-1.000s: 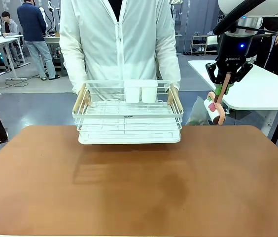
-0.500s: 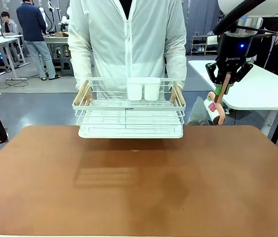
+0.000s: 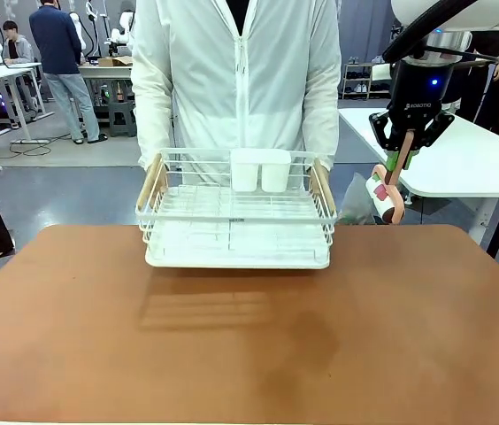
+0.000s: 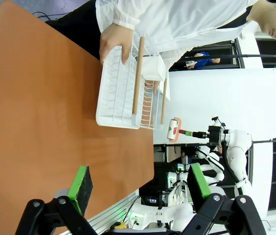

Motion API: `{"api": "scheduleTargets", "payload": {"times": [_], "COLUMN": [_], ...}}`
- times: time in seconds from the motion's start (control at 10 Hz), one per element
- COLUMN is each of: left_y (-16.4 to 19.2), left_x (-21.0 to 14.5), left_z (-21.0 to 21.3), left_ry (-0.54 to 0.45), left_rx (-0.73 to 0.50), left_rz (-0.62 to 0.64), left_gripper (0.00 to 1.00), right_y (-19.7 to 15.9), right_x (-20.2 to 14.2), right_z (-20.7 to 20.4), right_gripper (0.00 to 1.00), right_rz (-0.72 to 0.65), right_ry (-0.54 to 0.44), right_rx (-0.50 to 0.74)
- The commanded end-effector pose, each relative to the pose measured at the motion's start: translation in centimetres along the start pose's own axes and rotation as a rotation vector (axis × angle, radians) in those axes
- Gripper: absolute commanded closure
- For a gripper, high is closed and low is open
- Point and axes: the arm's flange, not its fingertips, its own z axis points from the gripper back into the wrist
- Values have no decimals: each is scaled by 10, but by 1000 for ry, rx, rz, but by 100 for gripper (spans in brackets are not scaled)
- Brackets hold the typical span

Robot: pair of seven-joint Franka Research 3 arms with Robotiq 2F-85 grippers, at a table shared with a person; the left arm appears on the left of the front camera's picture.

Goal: Clean the table.
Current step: Place the Lint Roller down when the Dish drying rack is positioned in the middle of the table.

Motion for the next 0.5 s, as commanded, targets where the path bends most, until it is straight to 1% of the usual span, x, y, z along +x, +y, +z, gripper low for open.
{"api": "scheduleTargets", "payload": {"times": [0.0,0.4], "left_y": [-2,-2], "left_x": [1,1], "left_z": [3,3], "left_ry": [-11,-11], "left_rx": [-29,-29], "left_rz": [4,4], "left_gripper": [0,0], "right_y": [3,3], "right_x": [1,1], "right_z": [2,2], "right_gripper": [79,79], "right_rz": [-21,-21], "right_ry": [0,0], "right_rx": [-23,-23]}}
